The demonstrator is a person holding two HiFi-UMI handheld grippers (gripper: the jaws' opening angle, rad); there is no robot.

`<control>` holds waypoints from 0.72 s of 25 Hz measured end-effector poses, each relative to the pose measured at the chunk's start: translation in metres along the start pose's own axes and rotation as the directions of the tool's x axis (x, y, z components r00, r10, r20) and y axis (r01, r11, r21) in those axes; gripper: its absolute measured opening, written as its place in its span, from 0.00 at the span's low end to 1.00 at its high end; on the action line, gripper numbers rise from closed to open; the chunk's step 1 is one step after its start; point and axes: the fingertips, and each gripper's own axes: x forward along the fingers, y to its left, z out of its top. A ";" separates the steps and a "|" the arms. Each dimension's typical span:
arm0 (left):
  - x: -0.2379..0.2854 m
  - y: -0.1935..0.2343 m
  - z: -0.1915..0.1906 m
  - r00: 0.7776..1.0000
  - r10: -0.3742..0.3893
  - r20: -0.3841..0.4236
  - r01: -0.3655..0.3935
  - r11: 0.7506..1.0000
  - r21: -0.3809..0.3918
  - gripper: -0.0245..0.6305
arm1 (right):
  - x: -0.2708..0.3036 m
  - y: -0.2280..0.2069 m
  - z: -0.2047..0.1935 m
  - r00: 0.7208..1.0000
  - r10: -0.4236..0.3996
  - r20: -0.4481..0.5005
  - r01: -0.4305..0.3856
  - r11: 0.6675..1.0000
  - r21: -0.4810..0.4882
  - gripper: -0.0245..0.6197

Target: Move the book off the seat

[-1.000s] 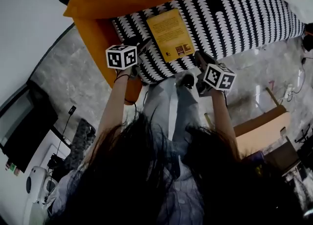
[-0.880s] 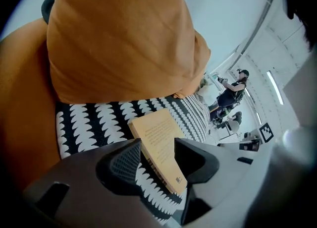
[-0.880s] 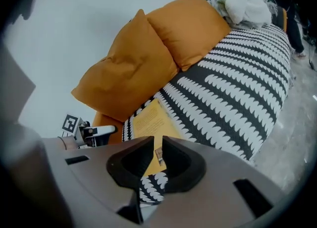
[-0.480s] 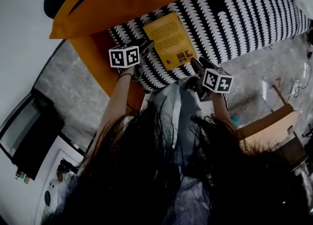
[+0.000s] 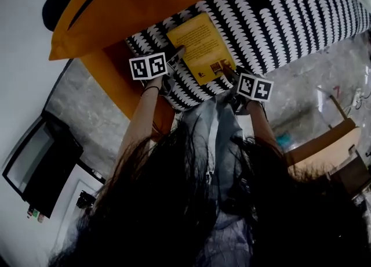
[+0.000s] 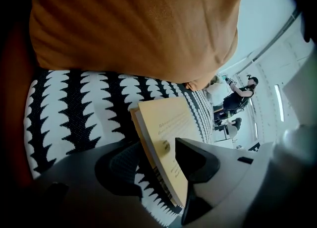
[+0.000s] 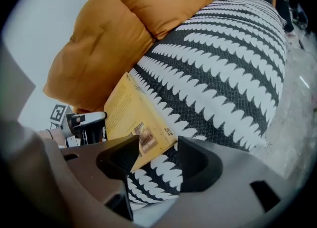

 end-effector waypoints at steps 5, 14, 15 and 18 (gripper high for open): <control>0.010 0.002 0.004 1.000 0.007 0.005 -0.007 1.000 -0.028 0.36 | 0.008 -0.001 0.004 0.999 0.024 0.023 -0.026 0.997 0.073 0.41; 0.014 0.004 0.005 1.000 0.013 0.014 -0.012 0.997 -0.074 0.36 | 0.003 0.001 0.006 1.000 0.018 -0.015 -0.017 0.999 0.044 0.41; 0.014 0.003 0.006 1.000 0.011 0.013 -0.010 0.997 -0.079 0.36 | 0.000 0.002 0.009 1.000 0.013 -0.004 -0.013 0.999 0.039 0.41; 0.011 -0.002 0.006 1.000 0.006 0.022 -0.005 0.998 -0.067 0.29 | -0.007 0.007 0.011 1.000 -0.004 0.012 0.003 1.000 0.016 0.41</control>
